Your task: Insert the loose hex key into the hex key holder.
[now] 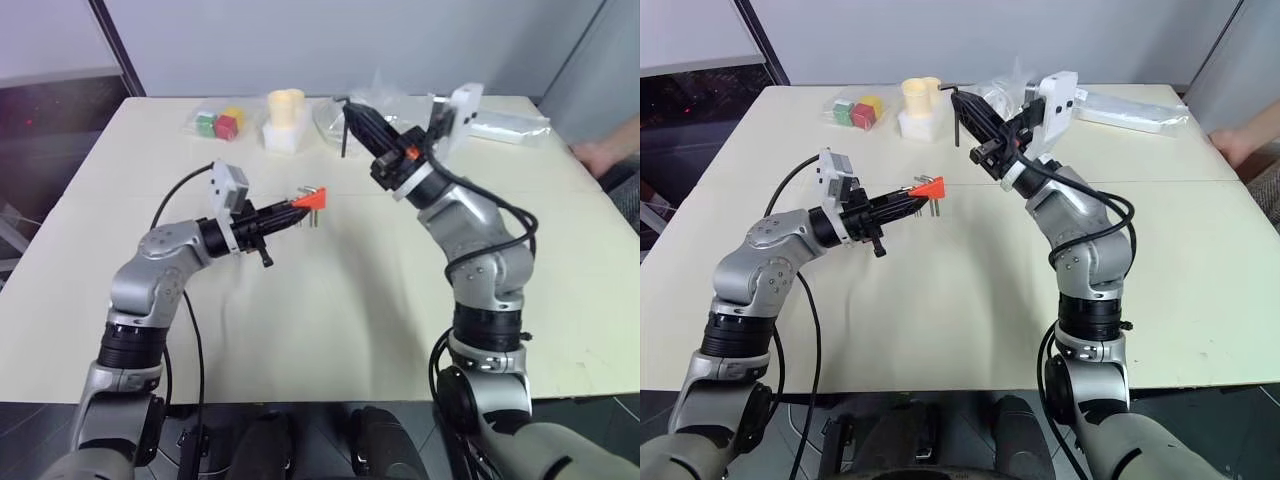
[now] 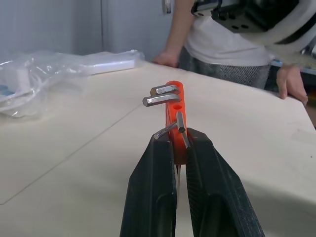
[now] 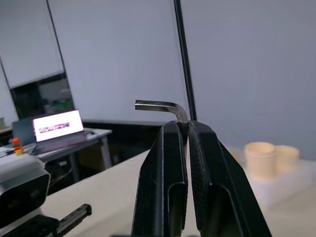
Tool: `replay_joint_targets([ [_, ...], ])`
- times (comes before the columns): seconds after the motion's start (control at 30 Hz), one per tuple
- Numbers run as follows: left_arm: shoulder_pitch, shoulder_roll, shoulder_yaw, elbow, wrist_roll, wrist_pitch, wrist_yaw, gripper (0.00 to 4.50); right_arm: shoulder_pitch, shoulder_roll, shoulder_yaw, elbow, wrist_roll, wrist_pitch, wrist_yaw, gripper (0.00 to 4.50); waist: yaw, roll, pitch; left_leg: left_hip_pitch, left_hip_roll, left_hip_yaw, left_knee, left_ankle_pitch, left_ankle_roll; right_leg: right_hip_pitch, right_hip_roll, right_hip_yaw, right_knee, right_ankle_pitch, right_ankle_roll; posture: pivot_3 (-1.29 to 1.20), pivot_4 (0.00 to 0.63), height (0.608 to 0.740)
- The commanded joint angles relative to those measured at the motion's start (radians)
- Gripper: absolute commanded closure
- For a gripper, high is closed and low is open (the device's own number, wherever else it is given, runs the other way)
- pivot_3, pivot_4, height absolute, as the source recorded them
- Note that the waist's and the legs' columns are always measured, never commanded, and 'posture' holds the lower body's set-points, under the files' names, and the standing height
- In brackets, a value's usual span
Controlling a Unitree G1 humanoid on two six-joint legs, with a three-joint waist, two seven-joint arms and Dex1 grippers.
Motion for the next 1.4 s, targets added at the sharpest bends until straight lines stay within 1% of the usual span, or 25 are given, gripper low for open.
replay_joint_targets([
  [0.03, -0.030, 0.006, 0.021, -0.020, -0.007, -0.008, 0.001, 4.50, 0.021, 0.011, 0.054, 0.002, -0.040, -0.104, 0.007, 4.48, 0.000, 0.000, 0.000, 0.000, 0.000, 0.000, 0.000, 0.000, 0.000, 0.000, 0.000, 0.000, 0.000, 0.000, 0.000, 0.00, 0.150, 0.740],
  [0.2, -0.040, 0.012, 0.021, -0.019, -0.008, -0.004, -0.002, 4.50, 0.058, 0.006, 0.117, 0.017, -0.083, -0.168, 0.012, 4.48, 0.000, 0.000, 0.000, 0.000, 0.000, 0.000, 0.000, 0.000, 0.000, 0.000, 0.000, 0.000, 0.000, 0.000, 0.000, 0.00, 0.150, 0.740],
  [0.43, -0.044, 0.014, 0.020, -0.012, -0.005, -0.006, -0.005, 4.50, 0.070, -0.010, 0.148, -0.008, -0.069, -0.165, 0.028, 4.48, 0.000, 0.000, 0.000, 0.000, 0.000, 0.000, 0.000, 0.000, 0.000, 0.000, 0.000, 0.000, 0.000, 0.000, 0.000, 0.00, 0.150, 0.740],
  [1.03, -0.045, 0.010, 0.013, 0.002, 0.000, -0.009, -0.009, 4.50, 0.020, -0.051, 0.129, -0.055, -0.026, -0.139, 0.003, 4.48, 0.000, 0.000, 0.000, 0.000, 0.000, 0.000, 0.000, 0.000, 0.000, 0.000, 0.000, 0.000, 0.000, 0.000, 0.000, 0.00, 0.150, 0.740],
  [1.4, -0.060, -0.001, 0.016, 0.014, -0.001, -0.014, -0.003, 4.50, 0.031, -0.061, 0.133, -0.070, -0.021, -0.120, 0.001, 4.48, 0.001, 0.000, 0.000, 0.000, 0.000, 0.000, 0.000, 0.000, 0.000, 0.000, 0.000, 0.000, 0.000, 0.000, 0.000, 0.00, 0.150, 0.740],
])
